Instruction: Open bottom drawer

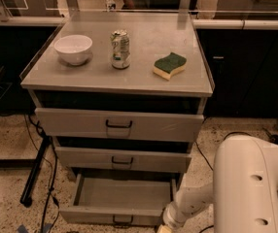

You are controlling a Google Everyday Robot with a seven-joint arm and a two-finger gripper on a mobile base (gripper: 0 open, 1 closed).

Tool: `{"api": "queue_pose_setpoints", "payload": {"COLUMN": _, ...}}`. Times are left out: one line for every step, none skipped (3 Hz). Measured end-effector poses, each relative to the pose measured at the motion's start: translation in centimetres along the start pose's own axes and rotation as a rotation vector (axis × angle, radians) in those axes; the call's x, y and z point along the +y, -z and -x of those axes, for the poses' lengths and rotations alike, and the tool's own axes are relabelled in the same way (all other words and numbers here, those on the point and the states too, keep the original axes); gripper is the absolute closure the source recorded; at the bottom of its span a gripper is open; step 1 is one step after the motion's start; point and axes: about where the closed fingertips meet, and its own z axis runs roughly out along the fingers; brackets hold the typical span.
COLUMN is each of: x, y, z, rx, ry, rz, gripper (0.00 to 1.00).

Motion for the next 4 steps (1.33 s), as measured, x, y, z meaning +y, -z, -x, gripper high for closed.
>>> {"api": "queue_pose_setpoints", "payload": {"x": -2.1, "y": 0.4, "z": 2.5, "rx": -0.034, "ry": 0.035, "rz": -0.041, "gripper": 0.0}}
{"api": "queue_pose_setpoints", "payload": {"x": -2.1, "y": 0.4, "z": 2.6, "rx": -0.035, "ry": 0.035, "rz": -0.043, "gripper": 0.0}}
{"api": "queue_pose_setpoints", "payload": {"x": -2.4, "y": -0.7, "z": 2.4, "rx": -0.027, "ry": 0.032, "rz": -0.043, "gripper": 0.0}}
{"api": "queue_pose_setpoints", "payload": {"x": -2.8, "y": -2.9, "z": 1.9, "rx": 0.001, "ry": 0.034, "rz": -0.037, "gripper": 0.0}}
